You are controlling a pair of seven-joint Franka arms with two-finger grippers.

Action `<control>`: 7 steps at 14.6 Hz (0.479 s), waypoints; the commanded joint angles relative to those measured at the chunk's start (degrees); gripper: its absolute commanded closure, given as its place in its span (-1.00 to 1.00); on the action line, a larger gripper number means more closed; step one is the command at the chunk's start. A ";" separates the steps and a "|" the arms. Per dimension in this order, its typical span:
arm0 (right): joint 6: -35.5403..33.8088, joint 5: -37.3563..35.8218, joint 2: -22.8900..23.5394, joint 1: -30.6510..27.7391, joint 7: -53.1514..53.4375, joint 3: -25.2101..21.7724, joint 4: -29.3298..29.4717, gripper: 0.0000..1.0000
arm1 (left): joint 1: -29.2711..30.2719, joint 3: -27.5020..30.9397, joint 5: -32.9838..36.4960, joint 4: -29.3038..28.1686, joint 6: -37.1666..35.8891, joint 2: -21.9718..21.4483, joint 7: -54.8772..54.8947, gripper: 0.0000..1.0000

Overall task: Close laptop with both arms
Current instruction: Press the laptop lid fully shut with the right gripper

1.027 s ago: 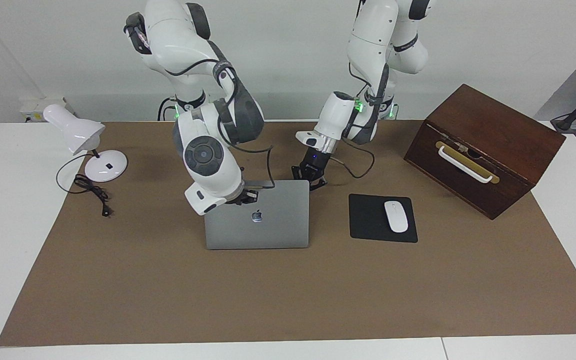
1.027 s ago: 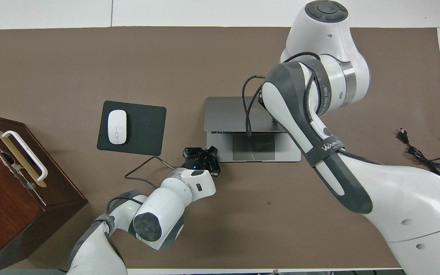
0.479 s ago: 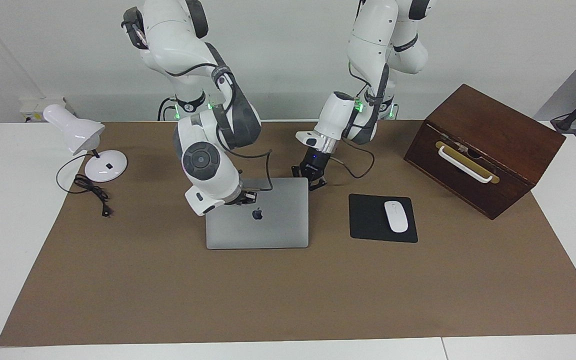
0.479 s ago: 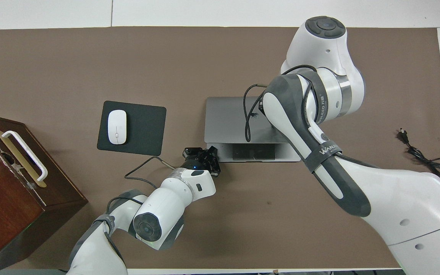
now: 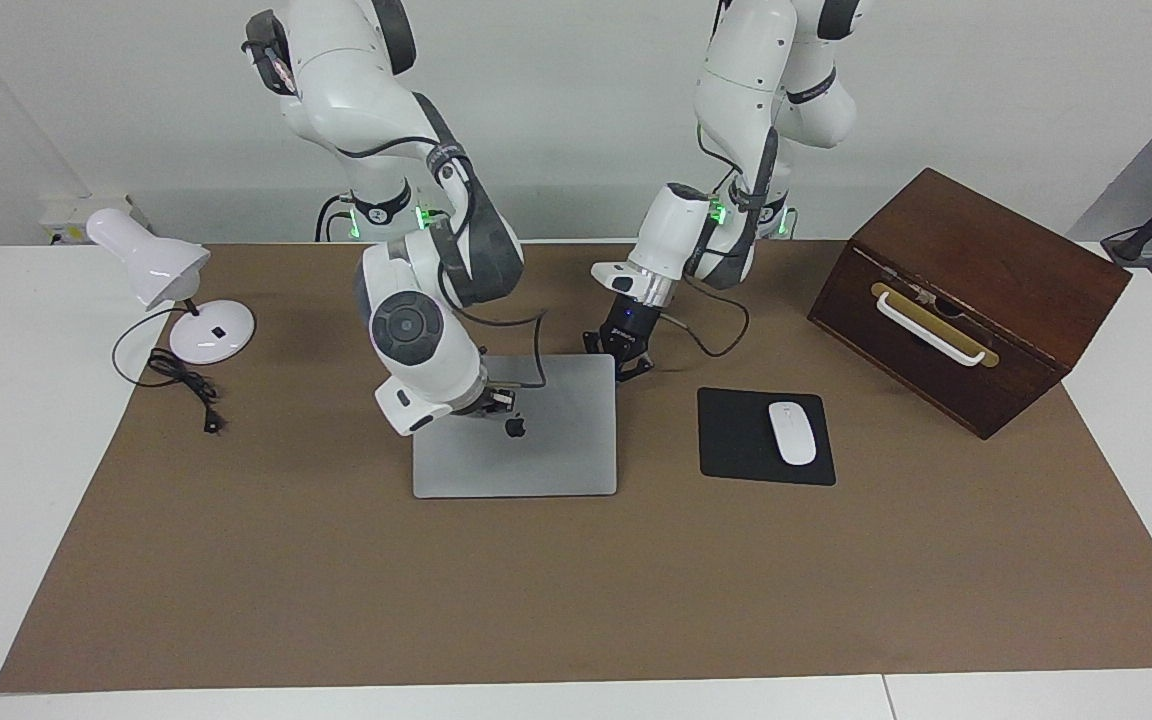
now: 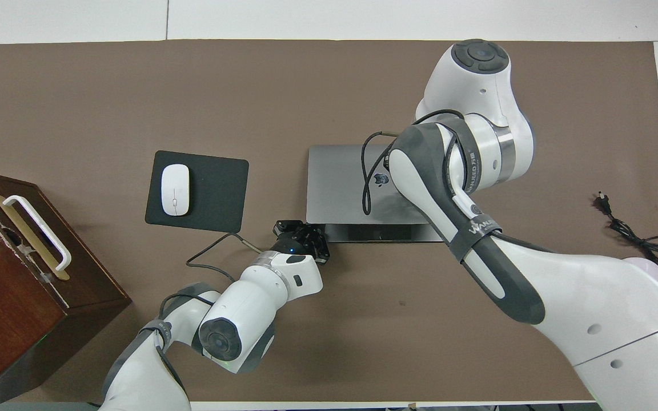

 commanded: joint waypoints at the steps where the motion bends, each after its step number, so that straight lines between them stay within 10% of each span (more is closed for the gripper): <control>1: 3.63 1.43 -1.84 -0.13 -0.54 0.35 -4.78 1.00 | -0.78 0.55 0.86 0.33 0.81 2.74 0.43 1.00; 7: 6.09 1.43 -1.93 -0.04 -0.46 0.35 -6.54 1.00 | -0.60 0.55 0.95 0.33 0.81 2.82 0.43 1.00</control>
